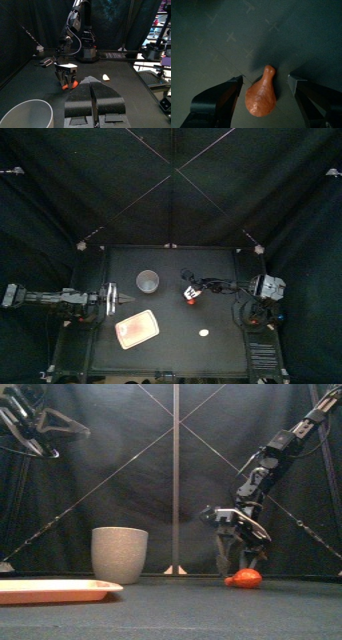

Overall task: Pick the drumstick then place it on the pink plate
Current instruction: Pick the drumstick

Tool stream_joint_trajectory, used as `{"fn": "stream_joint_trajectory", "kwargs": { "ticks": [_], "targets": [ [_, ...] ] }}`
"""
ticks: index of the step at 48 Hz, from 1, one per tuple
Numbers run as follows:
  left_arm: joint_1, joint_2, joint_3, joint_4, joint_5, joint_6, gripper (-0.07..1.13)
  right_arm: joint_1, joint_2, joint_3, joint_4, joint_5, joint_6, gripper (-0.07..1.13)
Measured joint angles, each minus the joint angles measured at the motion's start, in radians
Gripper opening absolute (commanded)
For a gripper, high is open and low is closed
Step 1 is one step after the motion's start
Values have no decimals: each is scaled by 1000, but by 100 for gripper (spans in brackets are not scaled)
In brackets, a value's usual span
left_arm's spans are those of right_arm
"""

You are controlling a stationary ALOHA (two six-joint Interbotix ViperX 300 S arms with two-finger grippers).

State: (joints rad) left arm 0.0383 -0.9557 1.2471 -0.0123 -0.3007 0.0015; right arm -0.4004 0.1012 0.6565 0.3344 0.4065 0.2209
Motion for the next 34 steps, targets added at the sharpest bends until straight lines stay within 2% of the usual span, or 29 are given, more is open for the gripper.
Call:
{"fn": "stream_joint_trajectory", "kwargs": {
  "ticks": [7, 16, 25, 34],
  "targets": [
    [-2, 0, 0, 0, 0, 0, 5, 0, 8, -5, -21, 2, 41, 89],
    [-6, 0, 3, -2, 0, 0, 5, 3, 14, -9, -135, 37, 141, 69],
    [-6, 0, 6, -2, 2, 0, 5, 25, 23, -26, -250, 80, 229, 63],
    [-8, 0, 6, 0, 0, 0, 5, 40, 29, -44, -318, 98, 287, 59]
  ]
}}
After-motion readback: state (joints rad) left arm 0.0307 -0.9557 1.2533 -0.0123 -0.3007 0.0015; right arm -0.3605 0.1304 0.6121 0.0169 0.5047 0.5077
